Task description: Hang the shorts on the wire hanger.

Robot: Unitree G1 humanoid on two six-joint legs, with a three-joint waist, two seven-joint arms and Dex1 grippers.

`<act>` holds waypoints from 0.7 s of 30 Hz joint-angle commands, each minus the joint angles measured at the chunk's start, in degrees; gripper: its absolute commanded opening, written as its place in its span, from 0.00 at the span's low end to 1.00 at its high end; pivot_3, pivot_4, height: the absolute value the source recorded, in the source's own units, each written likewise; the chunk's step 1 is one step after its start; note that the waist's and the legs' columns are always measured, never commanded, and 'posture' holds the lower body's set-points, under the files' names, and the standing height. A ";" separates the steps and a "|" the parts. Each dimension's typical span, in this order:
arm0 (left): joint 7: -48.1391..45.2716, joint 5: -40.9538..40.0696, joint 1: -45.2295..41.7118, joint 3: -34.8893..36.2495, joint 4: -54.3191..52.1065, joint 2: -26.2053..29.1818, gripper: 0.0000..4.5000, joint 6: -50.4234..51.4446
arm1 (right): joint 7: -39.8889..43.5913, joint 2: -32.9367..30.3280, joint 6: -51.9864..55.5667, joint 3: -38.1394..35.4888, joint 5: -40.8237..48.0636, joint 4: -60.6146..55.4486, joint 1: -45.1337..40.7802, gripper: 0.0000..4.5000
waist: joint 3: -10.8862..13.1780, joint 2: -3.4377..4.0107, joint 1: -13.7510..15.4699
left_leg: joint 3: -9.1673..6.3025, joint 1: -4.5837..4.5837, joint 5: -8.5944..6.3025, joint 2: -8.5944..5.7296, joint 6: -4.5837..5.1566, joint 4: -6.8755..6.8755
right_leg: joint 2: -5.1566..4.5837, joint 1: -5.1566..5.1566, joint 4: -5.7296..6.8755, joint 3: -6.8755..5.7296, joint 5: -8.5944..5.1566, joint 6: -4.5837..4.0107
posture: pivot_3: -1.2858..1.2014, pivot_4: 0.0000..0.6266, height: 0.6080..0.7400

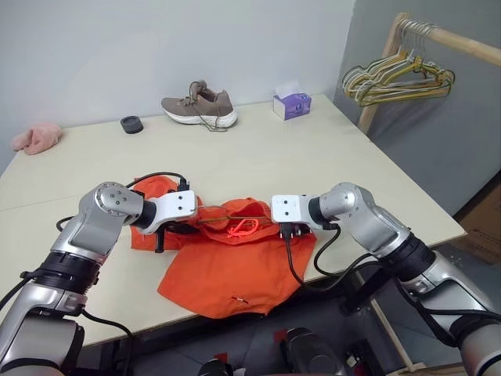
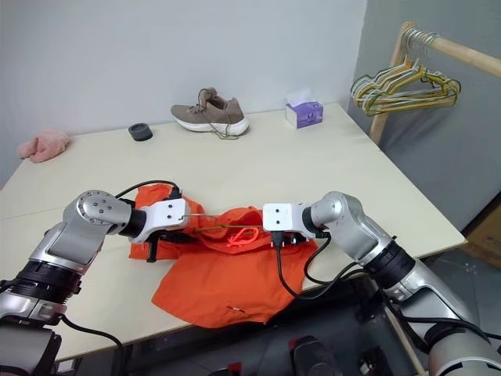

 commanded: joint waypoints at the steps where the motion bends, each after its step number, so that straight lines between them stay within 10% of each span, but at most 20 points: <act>1: 0.57 -0.91 -0.31 0.96 -2.00 -0.46 0.00 0.58 | 1.08 0.87 -2.58 -0.36 -0.52 1.10 -1.23 0.17 | 0.00 0.00 0.01 | -0.01 0.00 0.00 0.00 0.00 0.00 | 0.00 0.00 0.01 -0.01 0.00 0.00 | 0.42 0.02 1.00; 3: 0.38 -1.71 0.12 1.45 -2.17 -0.72 0.00 0.99 | 1.45 1.42 -2.76 -1.06 -0.08 1.60 -1.33 0.02 | 0.00 0.00 0.01 | -0.01 0.01 0.00 0.00 0.00 0.02 | 0.00 0.01 0.03 -0.01 0.00 0.00 | 0.42 0.02 1.00; 8: -0.40 -7.13 1.03 4.53 -2.34 -2.55 0.00 2.58 | 2.55 1.71 -2.53 -2.67 0.76 2.30 -1.60 0.01 | -0.01 0.00 0.03 | -0.02 0.01 0.00 -0.01 0.00 0.06 | 0.00 0.02 0.05 -0.01 0.00 0.00 | 0.42 0.02 1.00; 18: -0.36 -17.76 0.79 15.23 0.96 -1.60 0.73 6.04 | 4.49 1.39 4.13 -7.80 5.26 1.39 -0.76 0.00 | -0.02 -0.01 -0.04 | -0.05 0.01 0.00 -0.02 0.00 0.28 | -0.01 0.11 0.08 -0.01 0.06 0.09 | 0.42 0.02 1.00; 21: -3.37 -23.79 0.00 21.44 3.38 2.79 0.73 13.06 | 4.39 1.01 9.49 -11.03 8.35 1.00 0.20 0.00 | -0.02 -0.02 -0.20 | -0.07 0.01 0.00 -0.01 0.00 0.34 | 0.00 0.10 0.15 -0.02 0.06 0.10 | 0.42 0.02 1.00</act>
